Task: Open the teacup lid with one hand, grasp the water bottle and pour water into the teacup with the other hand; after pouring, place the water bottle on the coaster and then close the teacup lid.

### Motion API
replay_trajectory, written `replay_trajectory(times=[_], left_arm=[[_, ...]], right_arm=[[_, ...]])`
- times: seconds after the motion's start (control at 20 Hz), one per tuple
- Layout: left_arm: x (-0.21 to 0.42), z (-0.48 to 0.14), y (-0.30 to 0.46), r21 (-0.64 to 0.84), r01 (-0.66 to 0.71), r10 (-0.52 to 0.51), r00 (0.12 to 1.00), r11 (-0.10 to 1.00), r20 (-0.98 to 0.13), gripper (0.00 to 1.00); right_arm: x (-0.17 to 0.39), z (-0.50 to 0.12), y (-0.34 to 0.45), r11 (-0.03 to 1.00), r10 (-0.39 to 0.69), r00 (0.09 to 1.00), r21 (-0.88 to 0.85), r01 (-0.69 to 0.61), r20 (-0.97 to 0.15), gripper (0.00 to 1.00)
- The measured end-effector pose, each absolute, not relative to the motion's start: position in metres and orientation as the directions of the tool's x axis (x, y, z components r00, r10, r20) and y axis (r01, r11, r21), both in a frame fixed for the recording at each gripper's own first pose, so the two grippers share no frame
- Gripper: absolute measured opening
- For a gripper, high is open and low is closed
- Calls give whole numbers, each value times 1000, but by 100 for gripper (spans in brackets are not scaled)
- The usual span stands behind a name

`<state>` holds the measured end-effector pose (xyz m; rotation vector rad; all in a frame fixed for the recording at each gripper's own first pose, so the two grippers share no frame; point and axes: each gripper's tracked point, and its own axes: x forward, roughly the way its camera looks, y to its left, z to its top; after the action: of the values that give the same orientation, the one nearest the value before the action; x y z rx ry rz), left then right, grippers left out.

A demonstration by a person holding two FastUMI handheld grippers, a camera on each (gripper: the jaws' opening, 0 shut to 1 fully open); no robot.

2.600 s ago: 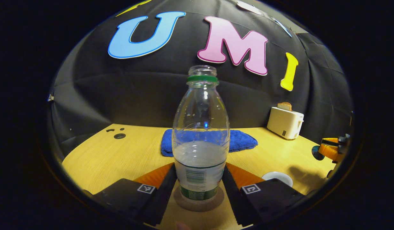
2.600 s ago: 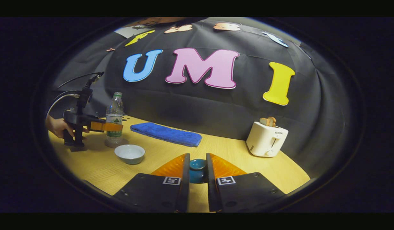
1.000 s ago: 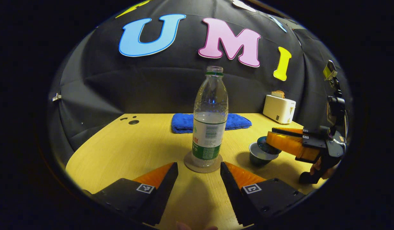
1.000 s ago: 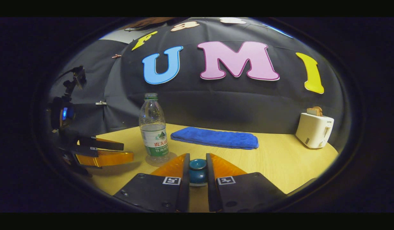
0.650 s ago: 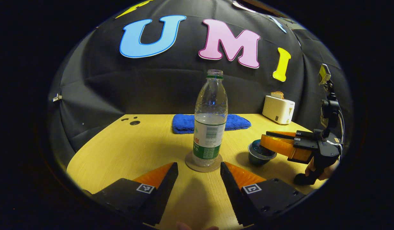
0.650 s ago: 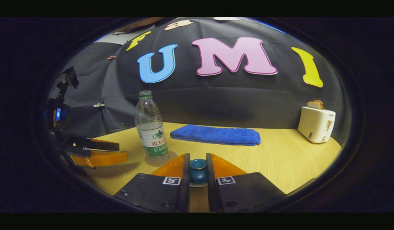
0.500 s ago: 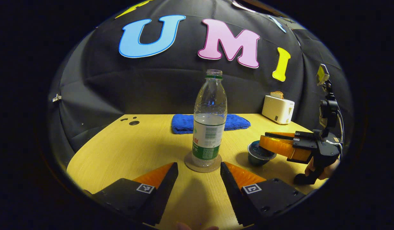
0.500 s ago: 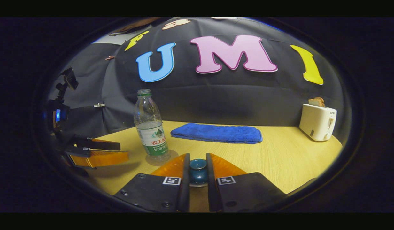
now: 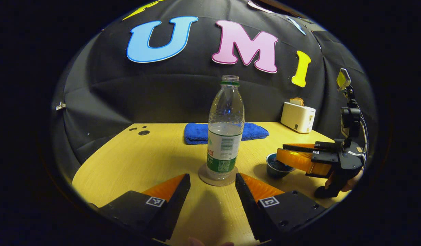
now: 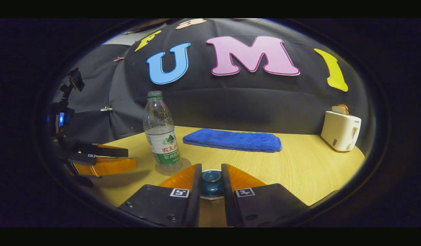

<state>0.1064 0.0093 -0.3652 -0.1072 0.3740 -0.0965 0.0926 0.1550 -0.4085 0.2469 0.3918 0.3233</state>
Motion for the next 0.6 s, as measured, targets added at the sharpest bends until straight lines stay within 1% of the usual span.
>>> replay_trajectory(times=[0.05,0.1,0.15,0.2,0.25,0.3,0.35,0.4,0.5,0.6], left_arm=[[106,-364,11,-120,71,-110,927,990,-358,84],[105,-361,13,-119,66,-105,929,991,-355,84],[105,-357,14,-121,57,-96,932,991,-351,84],[103,-351,15,-125,45,-86,934,991,-346,84],[101,-346,14,-129,36,-79,936,991,-343,84],[99,-340,14,-134,24,-69,937,991,-341,84],[96,-332,13,-142,14,-62,939,990,-338,84],[93,-322,10,-153,7,-57,942,988,-330,84],[88,-297,5,-161,-4,-47,949,987,-312,84],[84,-268,1,-159,-13,-35,955,987,-295,84]], right_arm=[[92,-406,152,923,342,881,293,-250,-326,37],[91,-402,152,920,344,884,301,-250,-317,47],[91,-395,151,920,341,889,305,-247,-307,66],[89,-384,147,922,329,898,303,-240,-292,76],[88,-373,144,923,322,905,304,-236,-277,79],[85,-362,142,924,319,910,302,-236,-266,84],[83,-350,137,928,311,914,290,-233,-259,86],[80,-334,129,936,297,921,269,-228,-251,92],[77,-300,117,945,288,930,225,-237,-228,100],[74,-265,103,952,278,935,193,-238,-219,100]])
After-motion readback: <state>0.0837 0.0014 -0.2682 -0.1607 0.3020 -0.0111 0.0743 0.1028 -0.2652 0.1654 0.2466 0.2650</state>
